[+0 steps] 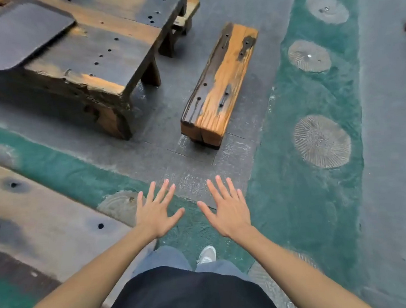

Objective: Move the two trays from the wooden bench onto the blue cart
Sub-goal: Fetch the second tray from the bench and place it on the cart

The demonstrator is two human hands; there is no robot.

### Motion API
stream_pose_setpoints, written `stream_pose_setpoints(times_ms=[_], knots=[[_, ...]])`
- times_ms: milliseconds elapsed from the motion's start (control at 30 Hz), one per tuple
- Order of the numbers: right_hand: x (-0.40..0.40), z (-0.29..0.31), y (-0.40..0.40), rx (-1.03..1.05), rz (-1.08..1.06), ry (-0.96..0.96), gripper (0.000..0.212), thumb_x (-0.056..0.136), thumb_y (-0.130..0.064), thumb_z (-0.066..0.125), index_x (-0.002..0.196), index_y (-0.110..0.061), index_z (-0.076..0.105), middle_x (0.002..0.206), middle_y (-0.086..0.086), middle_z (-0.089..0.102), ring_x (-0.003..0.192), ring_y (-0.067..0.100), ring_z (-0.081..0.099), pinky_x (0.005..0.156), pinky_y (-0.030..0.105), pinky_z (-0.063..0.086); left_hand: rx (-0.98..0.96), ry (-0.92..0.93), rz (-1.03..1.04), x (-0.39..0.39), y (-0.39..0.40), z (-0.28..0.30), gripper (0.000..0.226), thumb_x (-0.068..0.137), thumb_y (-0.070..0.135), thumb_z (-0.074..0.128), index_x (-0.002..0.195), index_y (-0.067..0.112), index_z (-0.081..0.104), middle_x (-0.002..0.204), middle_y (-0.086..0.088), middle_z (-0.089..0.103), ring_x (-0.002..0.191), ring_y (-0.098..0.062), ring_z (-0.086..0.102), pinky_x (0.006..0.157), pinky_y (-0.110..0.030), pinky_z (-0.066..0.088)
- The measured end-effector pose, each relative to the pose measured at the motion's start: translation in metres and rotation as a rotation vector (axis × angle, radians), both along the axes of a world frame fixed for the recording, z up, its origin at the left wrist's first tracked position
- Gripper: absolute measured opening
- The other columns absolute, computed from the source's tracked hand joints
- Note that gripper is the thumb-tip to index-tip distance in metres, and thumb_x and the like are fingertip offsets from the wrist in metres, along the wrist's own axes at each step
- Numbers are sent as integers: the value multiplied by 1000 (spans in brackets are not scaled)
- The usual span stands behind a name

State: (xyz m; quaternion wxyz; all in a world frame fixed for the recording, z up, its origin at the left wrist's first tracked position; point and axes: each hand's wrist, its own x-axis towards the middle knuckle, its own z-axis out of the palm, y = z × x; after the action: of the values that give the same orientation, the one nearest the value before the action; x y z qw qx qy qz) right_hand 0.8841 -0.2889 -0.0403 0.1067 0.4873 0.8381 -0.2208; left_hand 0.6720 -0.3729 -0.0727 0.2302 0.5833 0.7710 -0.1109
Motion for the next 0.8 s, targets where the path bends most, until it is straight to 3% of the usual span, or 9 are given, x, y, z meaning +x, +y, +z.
stream_pose_setpoints(times_ms=[200, 400, 800], knots=[[-57, -14, 56, -45, 169, 10, 79, 95, -77, 13, 163, -38, 3, 172, -8, -8, 157, 20, -15, 127, 46, -1, -7, 44, 204, -44, 6, 0, 97, 73, 82, -9, 159, 36, -11, 167, 9, -18, 154, -27, -17, 121, -56, -6], [-136, -23, 115, -4, 260, 2, 79, 95, -78, 14, 163, -39, 5, 172, -8, -6, 157, 20, -13, 127, 46, -1, 8, 87, 272, -113, 36, -2, 96, 74, 81, -9, 159, 36, -10, 167, 8, -17, 154, -27, -16, 121, -56, -5], [-350, -2, 219, 63, 470, -32, 81, 93, -81, 13, 163, -40, 3, 172, -7, -6, 158, 23, -11, 125, 47, 0, 126, 73, 561, -281, 112, 12, 93, 76, 80, -8, 159, 38, -9, 166, 9, -20, 155, -26, -16, 121, -54, -6]])
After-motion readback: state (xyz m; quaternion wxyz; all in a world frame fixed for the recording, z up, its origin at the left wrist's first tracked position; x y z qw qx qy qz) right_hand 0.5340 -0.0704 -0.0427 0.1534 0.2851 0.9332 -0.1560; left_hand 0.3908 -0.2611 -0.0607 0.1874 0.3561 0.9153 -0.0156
